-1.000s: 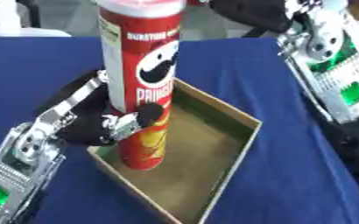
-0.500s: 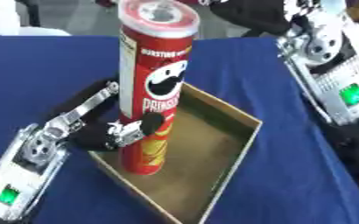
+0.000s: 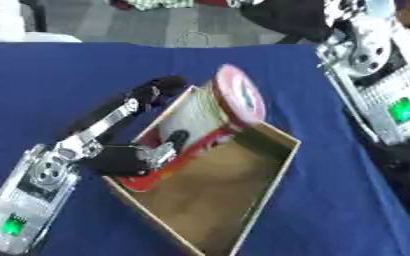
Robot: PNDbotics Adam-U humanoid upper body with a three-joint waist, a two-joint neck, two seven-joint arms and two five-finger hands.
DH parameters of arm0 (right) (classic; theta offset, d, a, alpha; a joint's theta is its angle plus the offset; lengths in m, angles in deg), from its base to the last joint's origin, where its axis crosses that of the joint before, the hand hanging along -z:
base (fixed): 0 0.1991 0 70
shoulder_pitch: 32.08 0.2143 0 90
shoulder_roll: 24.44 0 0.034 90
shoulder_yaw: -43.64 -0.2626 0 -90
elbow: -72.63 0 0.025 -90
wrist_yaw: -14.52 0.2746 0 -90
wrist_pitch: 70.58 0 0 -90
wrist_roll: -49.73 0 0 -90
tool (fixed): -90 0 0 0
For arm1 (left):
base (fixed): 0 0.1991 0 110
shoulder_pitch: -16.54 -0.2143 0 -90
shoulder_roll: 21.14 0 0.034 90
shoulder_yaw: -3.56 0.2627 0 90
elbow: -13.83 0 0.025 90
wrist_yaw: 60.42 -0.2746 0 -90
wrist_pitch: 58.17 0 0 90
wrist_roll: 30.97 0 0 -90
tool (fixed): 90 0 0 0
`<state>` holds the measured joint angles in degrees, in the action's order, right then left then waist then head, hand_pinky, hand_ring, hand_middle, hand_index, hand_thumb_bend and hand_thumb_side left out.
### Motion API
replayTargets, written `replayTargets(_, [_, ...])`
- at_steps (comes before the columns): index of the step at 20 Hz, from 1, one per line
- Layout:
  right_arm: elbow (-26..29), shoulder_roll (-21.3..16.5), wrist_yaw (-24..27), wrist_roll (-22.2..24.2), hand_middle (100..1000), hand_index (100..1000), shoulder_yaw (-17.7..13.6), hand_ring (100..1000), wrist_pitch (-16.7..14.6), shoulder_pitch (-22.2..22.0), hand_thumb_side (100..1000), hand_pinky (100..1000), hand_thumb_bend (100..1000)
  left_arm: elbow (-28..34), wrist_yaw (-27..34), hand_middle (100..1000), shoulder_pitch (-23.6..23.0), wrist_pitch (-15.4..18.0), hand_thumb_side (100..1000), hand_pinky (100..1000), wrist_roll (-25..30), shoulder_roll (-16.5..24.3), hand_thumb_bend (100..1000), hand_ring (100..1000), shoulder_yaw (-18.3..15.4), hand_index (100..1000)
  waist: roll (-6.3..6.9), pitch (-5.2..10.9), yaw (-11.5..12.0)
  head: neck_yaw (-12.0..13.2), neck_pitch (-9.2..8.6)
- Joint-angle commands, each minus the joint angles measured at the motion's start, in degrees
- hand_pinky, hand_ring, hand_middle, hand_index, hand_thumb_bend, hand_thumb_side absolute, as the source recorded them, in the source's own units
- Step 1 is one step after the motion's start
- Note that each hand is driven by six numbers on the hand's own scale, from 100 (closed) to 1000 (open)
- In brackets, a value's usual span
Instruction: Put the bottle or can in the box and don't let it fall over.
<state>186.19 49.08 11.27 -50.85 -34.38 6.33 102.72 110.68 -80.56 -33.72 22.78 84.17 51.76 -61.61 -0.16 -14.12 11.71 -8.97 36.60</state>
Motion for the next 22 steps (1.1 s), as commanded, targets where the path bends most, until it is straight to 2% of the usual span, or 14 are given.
replayTargets(1, [1.04,-0.64,0.03,0.02,545,564,-0.93,551,0.14,0.69,100,753,100,1.34,0.58,1000,0.51,-0.14,472,1000,0.0,-0.25,100,1000,-0.53,1000,0.02,0.76,0.07,-0.2,-0.63])
replayTargets(4, [1.04,-0.6,-0.01,0.09,546,564,-0.96,550,0.14,0.69,100,754,100,1.69,1.61,1000,0.48,-0.35,501,1000,-0.63,-0.49,100,1000,-0.93,985,-0.01,0.7,0.09,-0.22,-0.57])
replayTargets(5, [1.04,-0.57,0.01,0.1,546,564,-0.97,550,0.17,0.71,100,754,100,2.04,3.02,1000,0.42,-0.48,543,1000,-1.29,-0.82,100,1000,-1.34,956,-0.04,0.69,0.08,-0.21,-0.46])
replayTargets(7, [1.04,-0.47,0.09,0.16,547,565,-0.97,551,0.14,0.67,100,755,100,2.8,8.28,1000,0.28,-1.43,575,1000,-3.56,-1.45,100,986,-2.91,897,-0.09,0.72,0.01,-0.28,-0.11])
replayTargets(10, [1.04,-0.35,0.69,-0.24,543,564,-1.2,552,-0.09,0.43,100,753,100,4.81,20.14,1000,1.16,-4.33,586,1000,-12.65,-1.01,100,982,-8.65,890,-0.08,1.21,-0.21,-0.28,0.74])
replayTargets(14, [1.04,-0.72,1.16,-2.23,534,563,-2.09,554,-1.52,-0.46,100,749,100,9.09,28.75,1000,2.42,-5.18,583,1000,-22.49,2.87,100,962,-14.15,875,-0.16,1.9,-0.45,0.04,1.84])
replayTargets(18, [1.04,-1.48,0.67,-4.43,539,564,-3.35,558,-2.37,-2.36,100,749,100,13.65,32.68,1000,2.08,-4.71,580,1000,-26.83,6.83,100,945,-17.27,869,-0.33,2.25,-0.47,0.36,2.04])
replayTargets(22, [1.04,-3.04,-0.69,-7.08,567,573,-5.25,563,-2.69,-5.93,100,752,100,17.22,34.75,1000,-0.15,-4.02,575,1000,-29.87,11.7,100,944,-19.83,867,-0.4,2.6,-0.64,0.41,1.88])
